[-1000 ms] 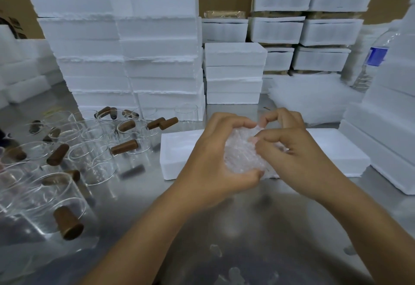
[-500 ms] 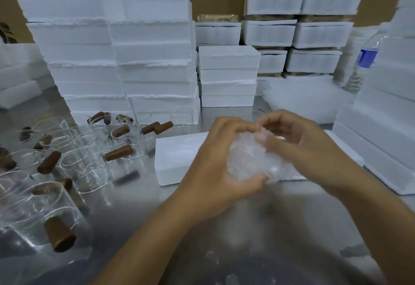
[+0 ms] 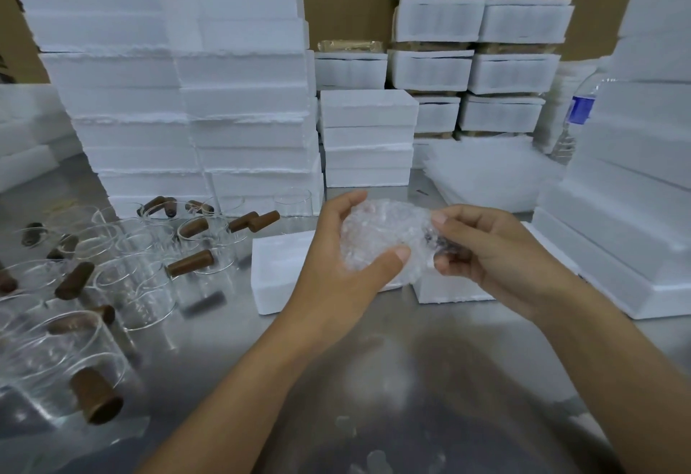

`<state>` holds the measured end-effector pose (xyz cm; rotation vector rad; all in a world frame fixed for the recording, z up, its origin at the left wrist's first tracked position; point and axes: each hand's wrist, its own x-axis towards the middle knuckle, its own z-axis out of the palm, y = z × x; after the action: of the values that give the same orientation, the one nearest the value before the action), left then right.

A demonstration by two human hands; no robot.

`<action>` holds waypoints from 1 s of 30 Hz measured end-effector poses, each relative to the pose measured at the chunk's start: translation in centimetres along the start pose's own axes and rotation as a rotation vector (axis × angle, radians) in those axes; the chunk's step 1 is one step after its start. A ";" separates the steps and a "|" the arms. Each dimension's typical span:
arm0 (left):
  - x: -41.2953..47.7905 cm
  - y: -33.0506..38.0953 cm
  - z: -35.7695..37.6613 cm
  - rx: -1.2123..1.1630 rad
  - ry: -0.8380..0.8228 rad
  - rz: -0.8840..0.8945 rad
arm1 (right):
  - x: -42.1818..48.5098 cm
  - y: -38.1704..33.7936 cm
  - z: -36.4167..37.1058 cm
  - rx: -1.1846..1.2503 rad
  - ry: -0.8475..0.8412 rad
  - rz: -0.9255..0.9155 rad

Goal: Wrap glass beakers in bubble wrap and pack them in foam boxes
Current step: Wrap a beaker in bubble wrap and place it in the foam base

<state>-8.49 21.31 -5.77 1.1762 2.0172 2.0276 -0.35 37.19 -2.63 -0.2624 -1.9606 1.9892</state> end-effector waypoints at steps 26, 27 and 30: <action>-1.0 -1.0 3.2 0.903 -0.253 0.356 | 1.3 0.6 -2.6 -0.044 0.573 -0.008; -1.1 -1.0 3.1 0.892 -0.256 0.345 | 1.3 0.8 -2.5 -0.079 0.546 0.013; -1.2 -1.0 2.6 0.838 -0.264 0.310 | 1.2 0.9 -2.6 -0.208 0.470 0.047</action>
<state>-6.71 23.05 -7.54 1.8425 2.7350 0.9645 -0.63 40.02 -3.52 -0.7574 -1.8545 1.5627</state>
